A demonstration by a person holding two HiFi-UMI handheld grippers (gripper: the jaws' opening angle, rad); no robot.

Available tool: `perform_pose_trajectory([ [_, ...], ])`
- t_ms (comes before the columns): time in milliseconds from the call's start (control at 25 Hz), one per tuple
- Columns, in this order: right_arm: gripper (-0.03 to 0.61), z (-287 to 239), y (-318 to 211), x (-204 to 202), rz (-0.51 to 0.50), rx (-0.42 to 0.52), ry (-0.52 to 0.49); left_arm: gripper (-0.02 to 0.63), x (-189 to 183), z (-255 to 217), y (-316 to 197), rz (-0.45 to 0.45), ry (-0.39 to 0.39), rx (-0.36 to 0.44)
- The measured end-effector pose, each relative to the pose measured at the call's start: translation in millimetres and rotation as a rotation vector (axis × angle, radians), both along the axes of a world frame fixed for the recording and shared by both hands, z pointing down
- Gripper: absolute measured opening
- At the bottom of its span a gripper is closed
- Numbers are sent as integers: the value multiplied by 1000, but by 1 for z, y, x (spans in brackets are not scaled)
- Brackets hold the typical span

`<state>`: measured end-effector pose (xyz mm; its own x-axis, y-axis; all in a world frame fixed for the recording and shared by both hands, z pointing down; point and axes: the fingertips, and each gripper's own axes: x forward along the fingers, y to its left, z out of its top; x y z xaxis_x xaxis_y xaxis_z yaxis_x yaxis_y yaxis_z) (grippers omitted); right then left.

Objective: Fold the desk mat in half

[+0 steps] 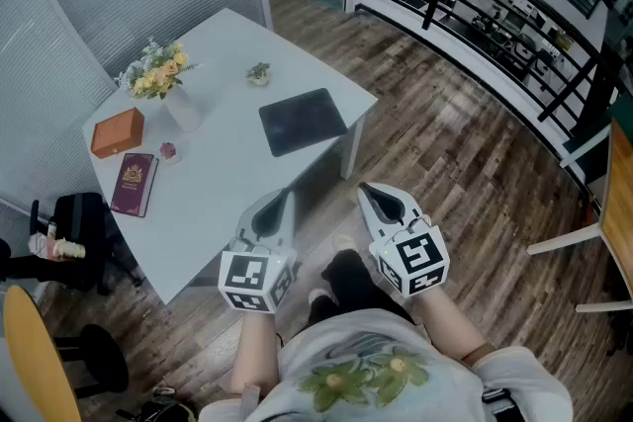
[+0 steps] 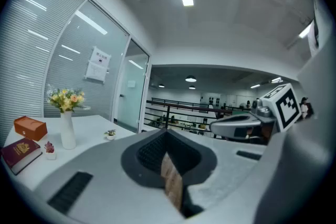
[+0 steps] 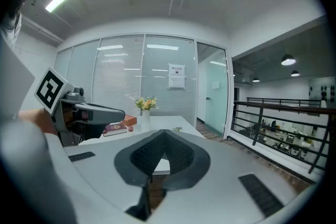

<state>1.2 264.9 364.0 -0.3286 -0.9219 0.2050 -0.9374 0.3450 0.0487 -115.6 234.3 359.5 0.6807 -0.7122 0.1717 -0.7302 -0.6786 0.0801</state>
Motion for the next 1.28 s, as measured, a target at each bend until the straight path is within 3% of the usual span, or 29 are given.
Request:
perform_pose_trajectory([
  [400,17,0,-2,-3,-33,7,-5,3,4,4,2,8,-35,1],
  [920,21,-19,-68,12,-100,46,-4,5,24,-16,-59,9,-53,68],
  [960,29,-21,-74,15,-106,49,-2,5,26,-17,-64,9,-49,70],
  [1000,77,-22,-80,17,-114,48,-1,5,29,-17,-69,13,-46,73],
  [1040,131,-23,-86,20,-123,47,1,16,31,-17,-74,19,-47,76],
  [1280,211,-28,-120,32,-174,50,32,211,42,-23,-108,18,-120,73],
])
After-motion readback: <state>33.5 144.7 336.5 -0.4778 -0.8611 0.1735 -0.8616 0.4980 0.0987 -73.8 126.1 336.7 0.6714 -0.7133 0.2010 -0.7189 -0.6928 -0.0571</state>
